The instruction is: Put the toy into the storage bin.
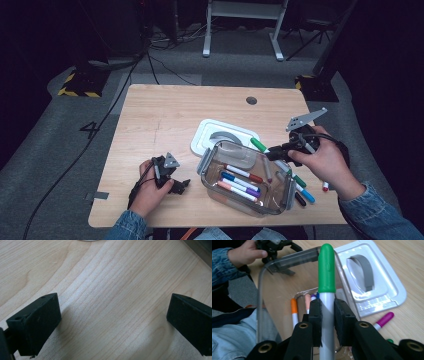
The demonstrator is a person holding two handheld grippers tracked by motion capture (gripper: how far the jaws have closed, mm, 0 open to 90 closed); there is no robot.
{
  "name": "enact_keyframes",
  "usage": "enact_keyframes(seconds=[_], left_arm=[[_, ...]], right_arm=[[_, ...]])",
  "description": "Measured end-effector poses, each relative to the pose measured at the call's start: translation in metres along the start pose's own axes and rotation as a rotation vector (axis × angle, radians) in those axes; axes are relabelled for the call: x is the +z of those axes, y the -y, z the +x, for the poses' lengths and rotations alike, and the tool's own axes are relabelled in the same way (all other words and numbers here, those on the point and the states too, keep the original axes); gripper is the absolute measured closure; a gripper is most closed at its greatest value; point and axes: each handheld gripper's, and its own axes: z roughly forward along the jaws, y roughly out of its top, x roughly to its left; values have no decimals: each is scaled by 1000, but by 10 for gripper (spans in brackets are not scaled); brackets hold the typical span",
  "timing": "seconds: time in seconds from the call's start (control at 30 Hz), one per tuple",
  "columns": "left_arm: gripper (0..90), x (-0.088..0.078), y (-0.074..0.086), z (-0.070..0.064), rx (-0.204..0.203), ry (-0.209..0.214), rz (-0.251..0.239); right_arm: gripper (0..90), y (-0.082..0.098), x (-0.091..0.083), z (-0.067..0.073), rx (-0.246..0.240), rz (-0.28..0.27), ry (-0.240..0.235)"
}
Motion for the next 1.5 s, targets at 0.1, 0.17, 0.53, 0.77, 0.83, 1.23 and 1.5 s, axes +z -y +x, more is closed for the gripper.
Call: enact_keyframes(seconds=[0.1, 0.17, 0.53, 0.77, 0.83, 1.23, 1.5], left_arm=[[0, 0, 0, 0, 0, 0, 0], [0, 0, 0, 0, 1, 0, 0], [0, 0, 0, 0, 0, 0, 1], [0, 0, 0, 0, -1, 0, 1], [0, 0, 0, 0, -1, -1, 0], [0, 0, 0, 0, 4, -2, 1], [0, 0, 0, 0, -1, 0, 0]], right_arm=[[772, -4, 4, 9, -17, 6, -23], [771, -6, 7, 15, -33, 12, -38], [772, -11, 34, 40, -104, 90, -96], [772, -11, 55, 47, -107, 145, -139], [772, -12, 62, 49, -106, 163, -151], [772, -7, 110, 55, -104, 301, -206], [772, 2, 137, 49, -77, 388, -193]])
